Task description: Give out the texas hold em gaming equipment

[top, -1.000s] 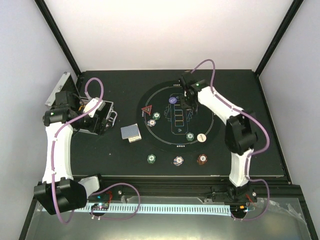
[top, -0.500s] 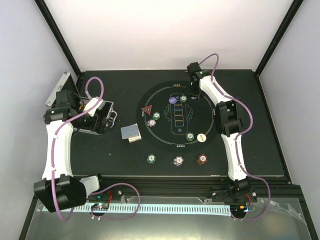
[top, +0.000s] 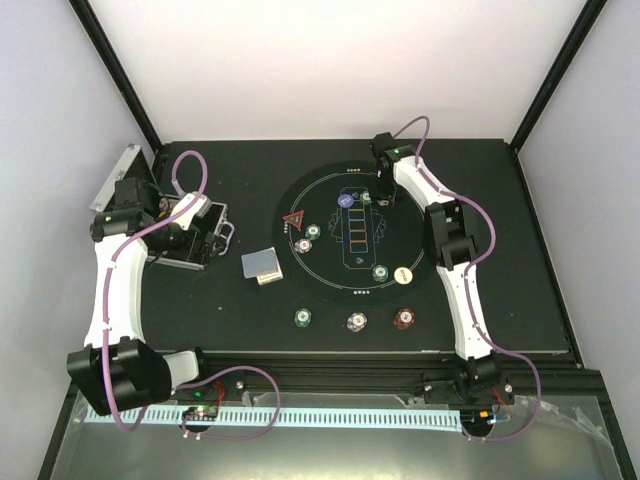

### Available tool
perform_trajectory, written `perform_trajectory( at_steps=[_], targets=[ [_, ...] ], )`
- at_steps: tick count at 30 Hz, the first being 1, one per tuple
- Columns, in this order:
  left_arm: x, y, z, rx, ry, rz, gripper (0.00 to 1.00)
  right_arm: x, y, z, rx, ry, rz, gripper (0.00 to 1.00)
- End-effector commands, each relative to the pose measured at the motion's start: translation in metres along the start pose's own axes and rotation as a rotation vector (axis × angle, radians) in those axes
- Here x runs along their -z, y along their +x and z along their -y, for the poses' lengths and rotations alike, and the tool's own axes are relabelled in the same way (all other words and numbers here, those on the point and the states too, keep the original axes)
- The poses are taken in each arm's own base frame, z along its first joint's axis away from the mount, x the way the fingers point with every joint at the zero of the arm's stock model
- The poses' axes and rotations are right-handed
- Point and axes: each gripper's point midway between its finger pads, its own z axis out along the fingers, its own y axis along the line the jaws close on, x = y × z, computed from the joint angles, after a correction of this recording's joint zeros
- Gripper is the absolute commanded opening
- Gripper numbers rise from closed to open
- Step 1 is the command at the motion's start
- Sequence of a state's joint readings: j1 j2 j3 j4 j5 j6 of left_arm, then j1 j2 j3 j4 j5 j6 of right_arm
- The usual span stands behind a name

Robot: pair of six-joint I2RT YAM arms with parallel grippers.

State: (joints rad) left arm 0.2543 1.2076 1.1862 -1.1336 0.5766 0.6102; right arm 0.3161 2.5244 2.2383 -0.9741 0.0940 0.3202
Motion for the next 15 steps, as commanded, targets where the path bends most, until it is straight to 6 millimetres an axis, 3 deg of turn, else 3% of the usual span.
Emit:
perform_trajectory(
  at_steps=[1, 3, 7, 15],
  targets=[
    [0.006, -0.011, 0.0, -0.014, -0.001, 0.04, 0.99, 0.002, -0.004, 0.003, -0.02, -0.003, 0.002, 0.41],
    [0.007, -0.011, 0.0, -0.012, -0.001, 0.042, 0.99, 0.007, -0.006, 0.006, -0.025, 0.003, 0.008, 0.47],
    [0.01, -0.011, 0.004, -0.015, -0.001, 0.048, 0.99, 0.025, -0.017, 0.007, -0.022, -0.001, 0.036, 0.49],
    [0.017, -0.009, 0.01, -0.021, -0.007, 0.05, 0.99, 0.086, -0.037, 0.01, -0.028, -0.01, 0.118, 0.6]
  ],
)
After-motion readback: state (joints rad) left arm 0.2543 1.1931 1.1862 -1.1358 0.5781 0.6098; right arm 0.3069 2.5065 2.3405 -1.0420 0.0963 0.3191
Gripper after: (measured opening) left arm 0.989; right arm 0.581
